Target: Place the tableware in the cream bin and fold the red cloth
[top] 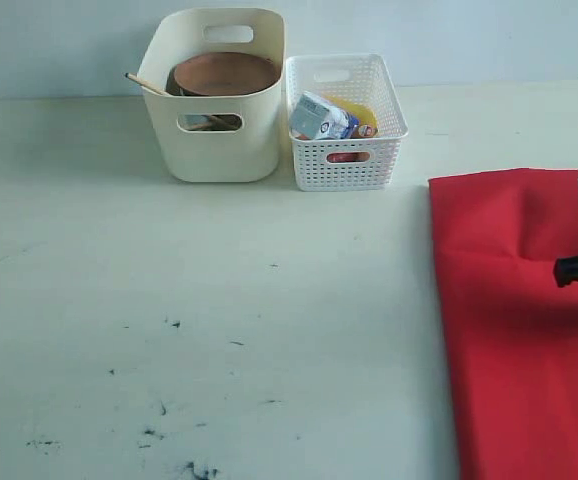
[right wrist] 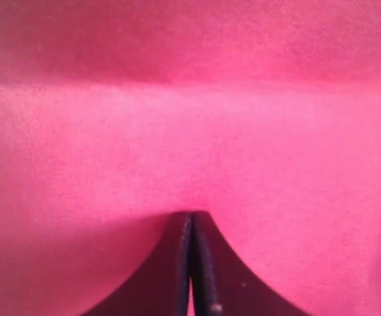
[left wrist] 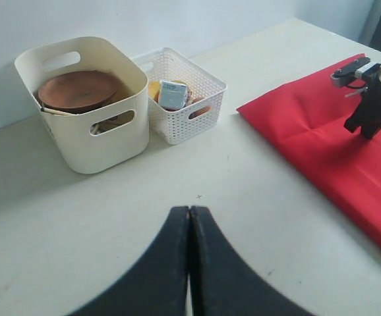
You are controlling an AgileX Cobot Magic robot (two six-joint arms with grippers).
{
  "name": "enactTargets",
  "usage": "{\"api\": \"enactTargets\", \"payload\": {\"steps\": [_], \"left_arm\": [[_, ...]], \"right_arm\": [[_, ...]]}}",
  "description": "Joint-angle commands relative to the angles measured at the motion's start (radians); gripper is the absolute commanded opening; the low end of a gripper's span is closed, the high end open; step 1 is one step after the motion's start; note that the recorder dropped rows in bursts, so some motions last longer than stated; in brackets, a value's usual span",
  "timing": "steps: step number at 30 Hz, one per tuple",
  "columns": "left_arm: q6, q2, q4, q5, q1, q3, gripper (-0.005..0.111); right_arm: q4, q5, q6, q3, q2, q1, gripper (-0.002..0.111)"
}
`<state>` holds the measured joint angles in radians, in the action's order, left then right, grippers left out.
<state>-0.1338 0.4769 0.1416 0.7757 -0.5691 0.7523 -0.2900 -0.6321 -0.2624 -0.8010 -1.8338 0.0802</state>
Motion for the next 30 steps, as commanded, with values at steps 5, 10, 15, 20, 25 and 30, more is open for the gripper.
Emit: {"api": "enactTargets", "payload": {"steps": [5, 10, 15, 20, 25, 30], "left_arm": [[0.007, -0.004, -0.007, 0.000, 0.003, -0.006, 0.000], [0.007, -0.004, -0.007, 0.000, 0.003, -0.006, 0.000], [0.009, -0.004, -0.008, 0.000, 0.003, -0.006, 0.000], [0.009, -0.004, -0.008, 0.000, 0.003, -0.006, 0.000], [0.009, -0.004, -0.008, 0.000, 0.003, -0.006, 0.000], [0.013, -0.004, -0.008, 0.000, 0.003, -0.006, 0.000]], "right_arm": [[0.002, 0.071, -0.001, -0.084, -0.206, 0.024, 0.000], [0.033, 0.071, -0.001, -0.215, -0.305, 0.024, 0.000], [0.093, 0.059, -0.001, -0.348, -0.387, 0.024, 0.000], [0.205, 0.047, 0.034, -0.469, -0.447, 0.024, 0.000], [0.325, -0.003, 0.062, -0.598, -0.516, 0.024, 0.000], [0.408, -0.055, 0.079, -0.727, -0.602, 0.024, 0.000]]}}
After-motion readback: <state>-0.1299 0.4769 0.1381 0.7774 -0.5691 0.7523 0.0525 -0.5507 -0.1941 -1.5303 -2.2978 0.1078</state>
